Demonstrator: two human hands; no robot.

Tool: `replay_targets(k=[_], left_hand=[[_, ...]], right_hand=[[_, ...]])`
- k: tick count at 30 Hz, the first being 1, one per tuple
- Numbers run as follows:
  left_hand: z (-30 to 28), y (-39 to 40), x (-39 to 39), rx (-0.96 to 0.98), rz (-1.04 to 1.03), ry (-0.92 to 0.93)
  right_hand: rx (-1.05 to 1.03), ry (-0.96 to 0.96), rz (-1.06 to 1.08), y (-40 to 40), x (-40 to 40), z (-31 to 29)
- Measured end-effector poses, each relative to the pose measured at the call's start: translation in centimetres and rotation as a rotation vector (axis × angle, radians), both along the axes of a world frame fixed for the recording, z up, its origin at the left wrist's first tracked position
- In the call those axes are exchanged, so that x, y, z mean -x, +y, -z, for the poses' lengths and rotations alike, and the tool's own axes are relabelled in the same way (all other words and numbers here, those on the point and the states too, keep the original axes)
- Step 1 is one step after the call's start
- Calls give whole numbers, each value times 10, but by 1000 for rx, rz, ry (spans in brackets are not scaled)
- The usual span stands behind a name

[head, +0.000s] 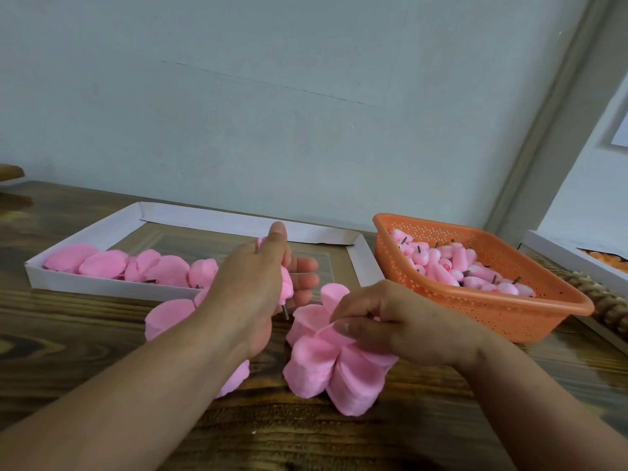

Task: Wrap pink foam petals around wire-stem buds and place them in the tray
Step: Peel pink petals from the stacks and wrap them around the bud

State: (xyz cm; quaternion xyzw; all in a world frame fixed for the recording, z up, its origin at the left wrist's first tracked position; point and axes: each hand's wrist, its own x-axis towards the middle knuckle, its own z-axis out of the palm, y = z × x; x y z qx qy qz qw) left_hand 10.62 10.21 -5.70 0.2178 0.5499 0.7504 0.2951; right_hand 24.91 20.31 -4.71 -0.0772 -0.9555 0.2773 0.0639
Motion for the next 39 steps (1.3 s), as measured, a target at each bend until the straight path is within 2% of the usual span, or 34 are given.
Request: replay_targets(k=[12,29,31,34,35,37,39], left_hand=[[0,0,-1,-2,3,-6],[-1,-2,-2,-10,12,-7],[-1,-2,-2,-5,8,-6],[-1,-1,0,-11,8,-18],[-1,-1,0,-10,10,-20],[-1,0,-1,-6,15,-19],[-1,-1,-1,-5,18,-16]], right_hand=[[84,-57,-26,3,-1,-1],[-24,-51,-66,2,1,2],[-20,20,-11,2,2,1],[-105,318,295,12,5,4],[-161,365,382,14,7,6],[-229,327,448,17,13,13],[-253,213,449,20,18,22]])
